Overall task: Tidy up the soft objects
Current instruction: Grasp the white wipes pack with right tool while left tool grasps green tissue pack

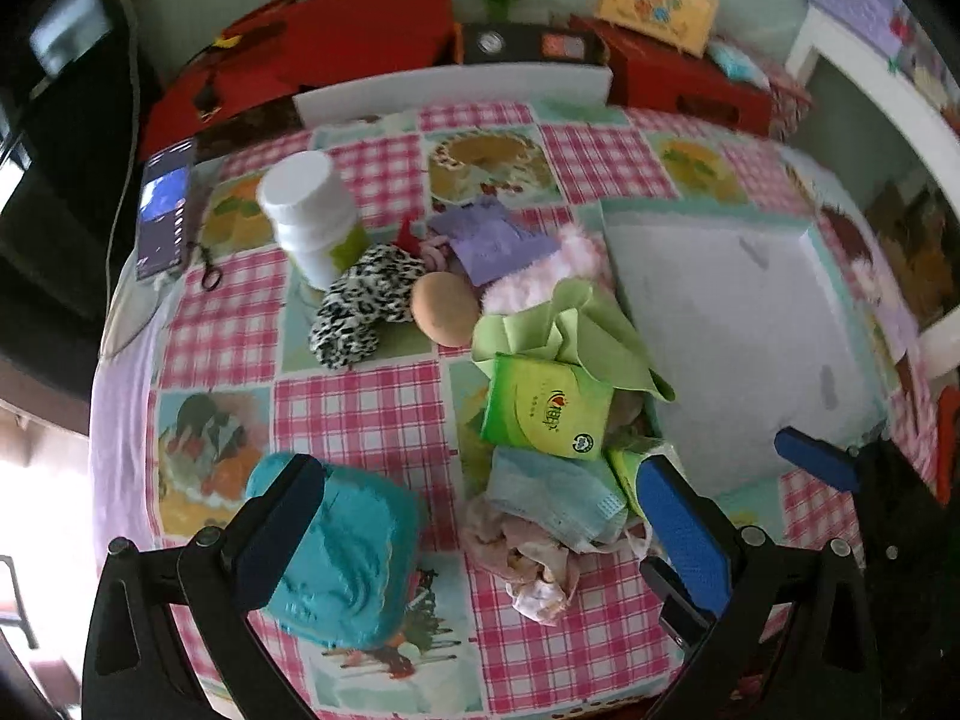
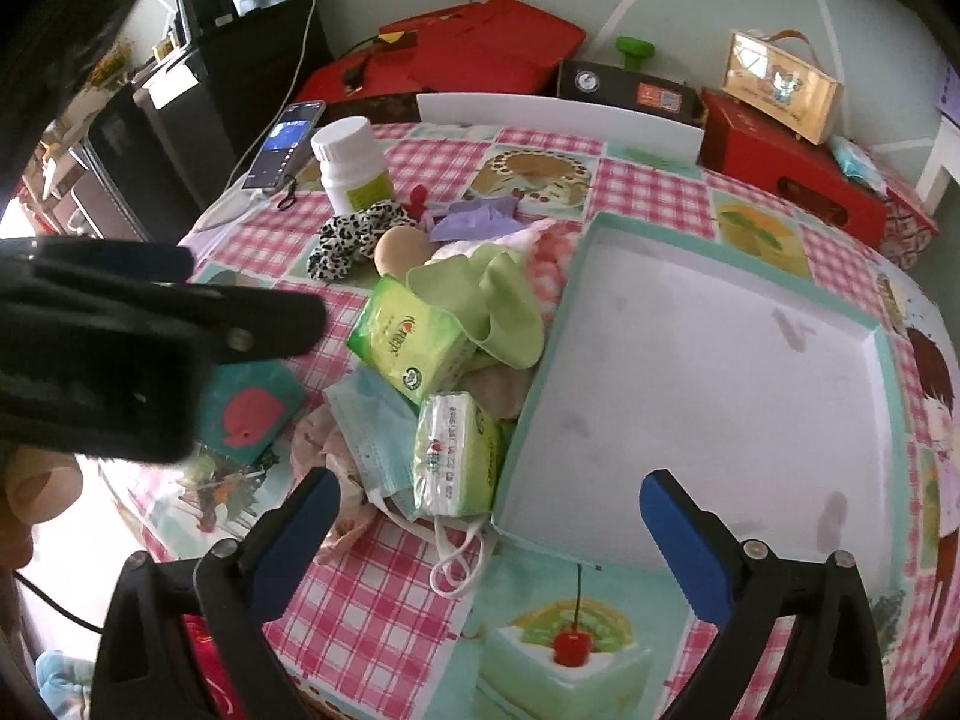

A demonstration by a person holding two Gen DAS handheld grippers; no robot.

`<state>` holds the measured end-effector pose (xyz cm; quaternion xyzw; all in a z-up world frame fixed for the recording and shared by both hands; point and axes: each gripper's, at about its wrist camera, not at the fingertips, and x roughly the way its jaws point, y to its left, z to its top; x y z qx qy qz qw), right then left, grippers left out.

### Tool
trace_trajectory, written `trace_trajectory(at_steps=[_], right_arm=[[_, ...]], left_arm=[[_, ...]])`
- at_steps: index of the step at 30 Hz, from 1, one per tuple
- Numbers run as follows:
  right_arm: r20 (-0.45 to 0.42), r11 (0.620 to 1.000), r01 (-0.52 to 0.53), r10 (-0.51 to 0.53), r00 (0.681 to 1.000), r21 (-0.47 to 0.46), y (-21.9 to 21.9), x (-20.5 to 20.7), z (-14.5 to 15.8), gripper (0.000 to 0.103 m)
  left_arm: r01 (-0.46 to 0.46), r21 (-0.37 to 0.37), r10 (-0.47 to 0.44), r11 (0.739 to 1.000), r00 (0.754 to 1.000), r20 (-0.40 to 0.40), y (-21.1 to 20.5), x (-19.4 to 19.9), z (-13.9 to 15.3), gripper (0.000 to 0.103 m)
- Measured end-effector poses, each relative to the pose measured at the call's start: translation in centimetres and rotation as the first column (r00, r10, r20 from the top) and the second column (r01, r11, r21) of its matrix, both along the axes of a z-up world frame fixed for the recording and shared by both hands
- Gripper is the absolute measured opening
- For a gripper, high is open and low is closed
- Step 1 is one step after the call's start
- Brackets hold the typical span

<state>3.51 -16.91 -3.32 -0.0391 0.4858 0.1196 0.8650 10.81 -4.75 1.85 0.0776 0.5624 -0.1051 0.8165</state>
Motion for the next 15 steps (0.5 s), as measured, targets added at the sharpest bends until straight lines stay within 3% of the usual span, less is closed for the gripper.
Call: trace_trajectory(at_steps=[7,10,12,15], right_arm=[[-0.047,0.999,-0.011,0.013,0.999,0.039,-0.1,1.1,-1.4,0.081],[-0.054,0.998,-0.023,0.026,0.998,0.06,-0.3,1.3,-1.7,0.067],[-0.055,0.997,-0.023,0.027,0.998,0.069,-0.5,1.4,-1.8,0.065],[-0.059,0.996,-0.018,0.024,0.998,0.087,-0.9,1.6,-2.0,0.059]], left_arm=[[0.048,0.03,-0.046,0.998,0.997,-0.059,-1.8,1.5,-1.8,0.103],[0.046,0.033,-0.044,0.998,0.996,-0.072,-2.2,2.0,-2.4,0.102],[0.044,0.037,-0.04,0.998,0.996,-0.081,-2.5,2.4,-3.0,0.102],[0.03,0.03,-0.027,0.999,0.995,-0.096,-2.5,2.8,-3.7,0.094]])
